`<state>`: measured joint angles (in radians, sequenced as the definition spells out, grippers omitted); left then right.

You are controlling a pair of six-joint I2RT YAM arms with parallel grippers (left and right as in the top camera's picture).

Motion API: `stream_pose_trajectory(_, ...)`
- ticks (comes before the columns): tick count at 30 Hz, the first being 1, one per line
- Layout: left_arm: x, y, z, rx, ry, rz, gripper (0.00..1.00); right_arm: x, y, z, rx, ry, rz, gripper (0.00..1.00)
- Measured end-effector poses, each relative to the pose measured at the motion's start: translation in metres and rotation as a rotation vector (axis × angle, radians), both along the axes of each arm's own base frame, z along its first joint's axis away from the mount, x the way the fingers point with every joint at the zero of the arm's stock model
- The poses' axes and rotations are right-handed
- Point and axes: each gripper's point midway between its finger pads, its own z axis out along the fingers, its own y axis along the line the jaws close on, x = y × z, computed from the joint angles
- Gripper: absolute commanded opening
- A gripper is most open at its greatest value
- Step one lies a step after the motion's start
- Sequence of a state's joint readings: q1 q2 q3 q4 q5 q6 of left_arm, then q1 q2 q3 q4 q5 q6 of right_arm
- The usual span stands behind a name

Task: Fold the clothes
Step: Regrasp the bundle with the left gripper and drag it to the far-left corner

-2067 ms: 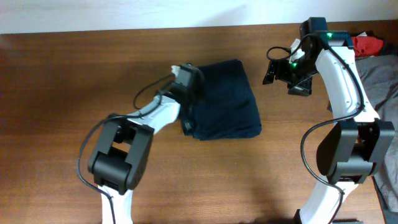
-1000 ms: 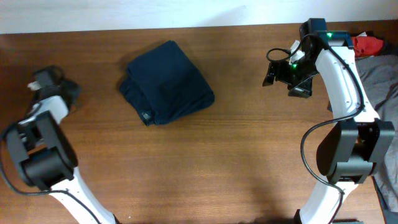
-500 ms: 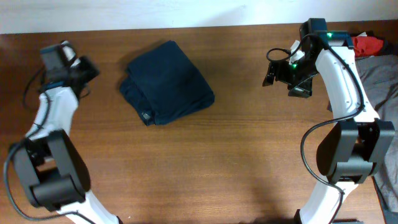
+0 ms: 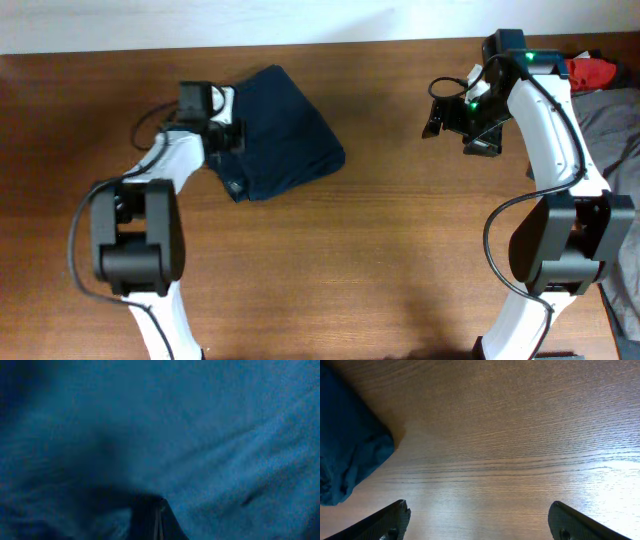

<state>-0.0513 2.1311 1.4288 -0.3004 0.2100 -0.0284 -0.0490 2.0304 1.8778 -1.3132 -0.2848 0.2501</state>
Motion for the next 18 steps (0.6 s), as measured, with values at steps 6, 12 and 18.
stream_pose_trajectory(6, 0.002, -0.008, -0.013, 0.017, -0.004, -0.049, 0.01, 0.000, 0.000, 0.000, 0.000, 0.000, 0.000, 0.93)
stream_pose_trajectory(12, 0.020, -0.002, -0.017, 0.047, -0.045, -0.002, 0.01, 0.000, 0.000, 0.000, 0.000, -0.001, 0.000, 0.93)
stream_pose_trajectory(18, 0.036, 0.020, -0.018, 0.096, -0.082, 0.130, 0.01, 0.000, 0.000, 0.000, 0.000, 0.000, 0.000, 0.93)
